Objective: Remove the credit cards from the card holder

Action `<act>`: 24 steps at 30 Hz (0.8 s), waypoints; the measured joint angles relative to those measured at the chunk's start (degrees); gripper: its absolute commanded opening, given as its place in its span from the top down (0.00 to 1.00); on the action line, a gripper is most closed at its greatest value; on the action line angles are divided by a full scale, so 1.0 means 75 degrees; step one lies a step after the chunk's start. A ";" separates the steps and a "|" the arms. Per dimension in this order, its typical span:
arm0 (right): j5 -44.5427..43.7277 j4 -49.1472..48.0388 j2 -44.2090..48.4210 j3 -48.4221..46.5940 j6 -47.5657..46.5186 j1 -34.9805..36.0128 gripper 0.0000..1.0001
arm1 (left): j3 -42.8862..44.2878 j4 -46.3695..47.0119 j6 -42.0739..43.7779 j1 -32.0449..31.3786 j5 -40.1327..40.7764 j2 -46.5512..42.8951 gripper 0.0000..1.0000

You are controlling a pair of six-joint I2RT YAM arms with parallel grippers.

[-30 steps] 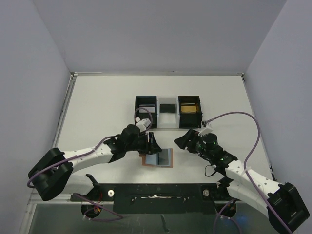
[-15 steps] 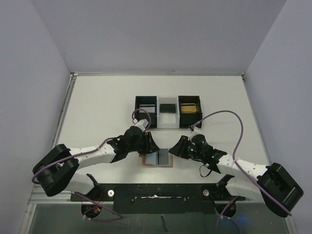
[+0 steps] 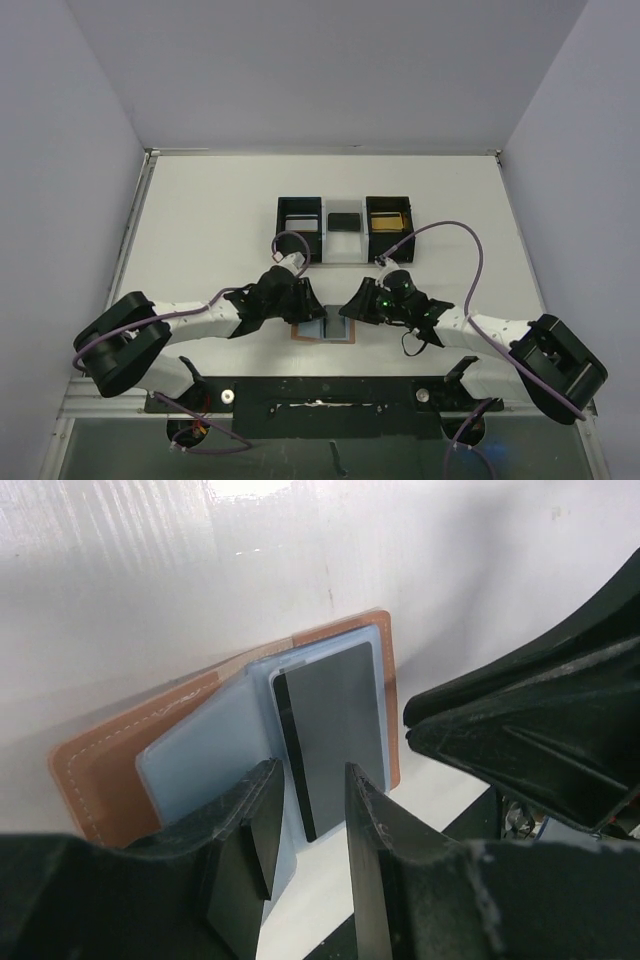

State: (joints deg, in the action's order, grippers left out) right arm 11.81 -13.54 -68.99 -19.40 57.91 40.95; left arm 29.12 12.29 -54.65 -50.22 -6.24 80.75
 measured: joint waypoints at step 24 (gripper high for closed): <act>0.0510 -0.0641 -0.0903 0.0087 -0.0198 0.0044 0.75 | -0.0076 0.0178 -0.0093 0.0000 -0.0082 0.0484 0.72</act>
State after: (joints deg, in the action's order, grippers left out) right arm 15.64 -18.35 -75.77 -18.74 56.42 41.28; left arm 28.56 13.63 -55.35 -50.22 -6.85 84.38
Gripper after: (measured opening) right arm 0.249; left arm 0.300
